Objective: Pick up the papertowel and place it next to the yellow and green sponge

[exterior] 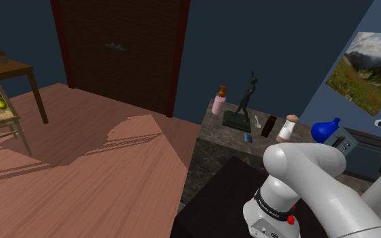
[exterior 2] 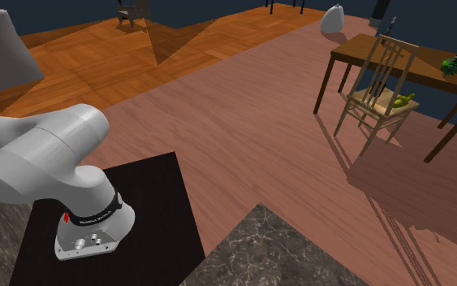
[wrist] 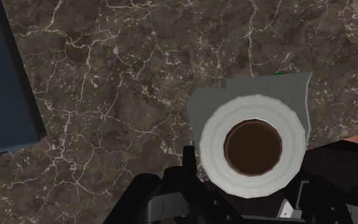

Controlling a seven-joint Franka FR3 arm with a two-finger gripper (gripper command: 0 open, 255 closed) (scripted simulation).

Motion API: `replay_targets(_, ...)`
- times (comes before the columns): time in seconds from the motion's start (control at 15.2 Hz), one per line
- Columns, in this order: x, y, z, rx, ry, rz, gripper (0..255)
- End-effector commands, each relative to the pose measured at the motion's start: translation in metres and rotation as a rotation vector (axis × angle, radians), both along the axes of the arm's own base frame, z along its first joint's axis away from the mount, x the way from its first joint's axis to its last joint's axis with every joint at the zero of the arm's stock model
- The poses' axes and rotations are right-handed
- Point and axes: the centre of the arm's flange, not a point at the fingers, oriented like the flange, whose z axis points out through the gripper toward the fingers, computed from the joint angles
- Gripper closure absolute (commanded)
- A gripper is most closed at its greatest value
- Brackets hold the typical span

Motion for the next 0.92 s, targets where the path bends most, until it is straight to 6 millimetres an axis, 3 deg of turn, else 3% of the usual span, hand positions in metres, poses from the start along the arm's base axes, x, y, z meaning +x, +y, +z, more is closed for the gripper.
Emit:
replay_targets(0.0, 0.000, 0.001, -0.010, 0.000, 0.000, 0.000, 255)
replay_targets(0.33, 0.000, 0.001, -0.036, 0.000, 0.000, 0.000, 255)
replay_targets(0.86, 0.000, 0.001, -0.036, 0.000, 0.000, 0.000, 255)
